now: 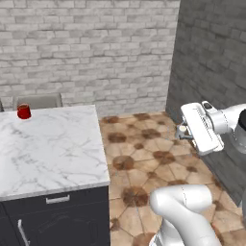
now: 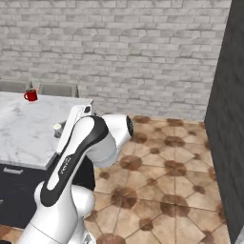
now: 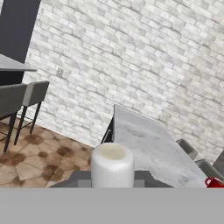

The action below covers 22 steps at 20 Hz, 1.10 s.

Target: Pick up the marshmallow and place it in the cup of hot chocolate on the dining counter.

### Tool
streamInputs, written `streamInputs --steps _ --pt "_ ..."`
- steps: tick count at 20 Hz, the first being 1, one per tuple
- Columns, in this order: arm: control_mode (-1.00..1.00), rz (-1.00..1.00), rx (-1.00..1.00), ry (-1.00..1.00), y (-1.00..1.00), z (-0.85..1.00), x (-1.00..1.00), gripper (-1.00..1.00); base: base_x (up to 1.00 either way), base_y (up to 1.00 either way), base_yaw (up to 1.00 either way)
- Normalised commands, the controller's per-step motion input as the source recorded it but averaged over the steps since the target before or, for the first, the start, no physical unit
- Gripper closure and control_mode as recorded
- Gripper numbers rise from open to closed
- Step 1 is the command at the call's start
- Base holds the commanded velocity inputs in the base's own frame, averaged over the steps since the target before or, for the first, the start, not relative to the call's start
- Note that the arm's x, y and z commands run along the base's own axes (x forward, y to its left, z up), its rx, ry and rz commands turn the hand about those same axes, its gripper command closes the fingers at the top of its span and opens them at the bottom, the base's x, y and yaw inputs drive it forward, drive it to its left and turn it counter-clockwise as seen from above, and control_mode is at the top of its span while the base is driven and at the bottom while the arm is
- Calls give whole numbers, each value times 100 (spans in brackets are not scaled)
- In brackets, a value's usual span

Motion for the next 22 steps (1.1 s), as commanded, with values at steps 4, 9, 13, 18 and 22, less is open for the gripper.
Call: streamInputs --steps 4,9,13,18,22 --pt "100 0 0 0 0 0 0 100 91 -98 12" --pt "100 0 0 0 0 0 0 100 100 -69 18" --pt "100 0 0 0 0 0 0 100 100 -32 17" --pt "100 0 0 0 0 0 0 100 100 -1 19" --pt "100 0 0 0 0 0 0 100 100 0 22"
